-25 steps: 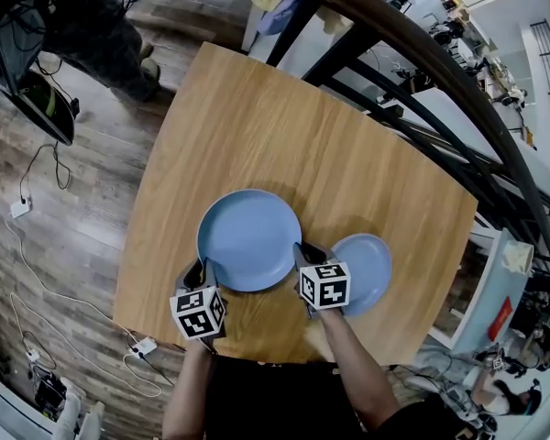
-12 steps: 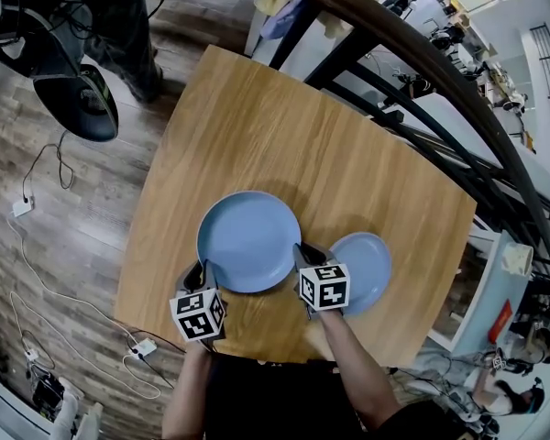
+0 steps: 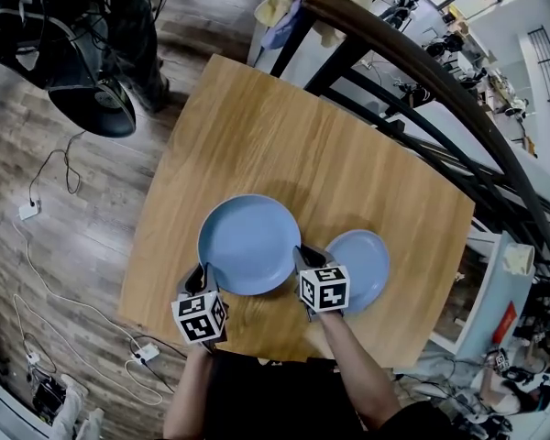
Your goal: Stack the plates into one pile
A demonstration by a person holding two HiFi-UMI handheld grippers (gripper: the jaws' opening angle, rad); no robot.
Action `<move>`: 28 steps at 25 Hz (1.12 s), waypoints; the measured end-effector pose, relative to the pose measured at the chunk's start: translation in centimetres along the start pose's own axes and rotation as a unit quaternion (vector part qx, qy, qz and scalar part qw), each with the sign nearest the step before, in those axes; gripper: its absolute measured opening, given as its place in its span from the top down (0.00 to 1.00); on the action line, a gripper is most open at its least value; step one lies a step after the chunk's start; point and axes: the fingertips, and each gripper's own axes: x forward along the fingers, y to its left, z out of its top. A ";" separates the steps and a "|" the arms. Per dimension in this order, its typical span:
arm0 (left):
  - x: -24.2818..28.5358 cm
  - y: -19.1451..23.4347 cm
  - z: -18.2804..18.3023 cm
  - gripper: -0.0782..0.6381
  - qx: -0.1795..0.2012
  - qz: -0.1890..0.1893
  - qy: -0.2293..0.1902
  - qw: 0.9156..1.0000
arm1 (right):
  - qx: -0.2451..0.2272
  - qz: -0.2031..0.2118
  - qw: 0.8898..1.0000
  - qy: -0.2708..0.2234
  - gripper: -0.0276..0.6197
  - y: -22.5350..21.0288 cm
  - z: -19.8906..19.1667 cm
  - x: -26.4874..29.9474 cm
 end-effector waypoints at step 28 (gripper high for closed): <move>-7.4 -2.4 -4.9 0.81 0.020 0.002 -0.033 0.999 | 0.009 0.008 0.999 -0.052 0.88 1.3 -4.9 -7.1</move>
